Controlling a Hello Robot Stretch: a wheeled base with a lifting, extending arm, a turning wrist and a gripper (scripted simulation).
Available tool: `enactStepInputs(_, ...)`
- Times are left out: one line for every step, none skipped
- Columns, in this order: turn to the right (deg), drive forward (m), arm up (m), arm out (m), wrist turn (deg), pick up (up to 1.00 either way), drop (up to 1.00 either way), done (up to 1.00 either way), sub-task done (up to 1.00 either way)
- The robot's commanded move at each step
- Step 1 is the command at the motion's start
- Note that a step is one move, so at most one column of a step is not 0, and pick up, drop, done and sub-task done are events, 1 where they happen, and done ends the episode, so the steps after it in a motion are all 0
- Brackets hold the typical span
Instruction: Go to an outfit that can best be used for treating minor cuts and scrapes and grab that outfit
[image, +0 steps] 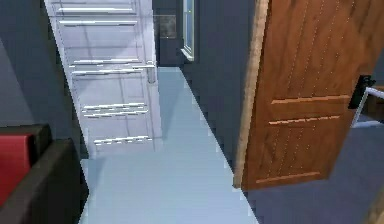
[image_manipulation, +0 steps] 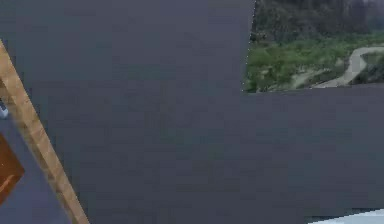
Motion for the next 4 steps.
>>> enactStepInputs(0.0, 0.15, 0.00, 0.00, 0.0, 0.00, 0.00, 0.00, 0.00)
enactStepInputs(27.0, 0.00, 0.00, 0.00, 0.0, 0.00, 0.00, 0.00, 0.00)
enactStepInputs(0.0, 0.95, 0.00, 0.00, 0.0, 0.00, 0.00, 0.00, 0.00)
enactStepInputs(45.0, 0.00, 0.00, 0.00, 0.0, 0.00, 0.00, 0.00, 0.00)
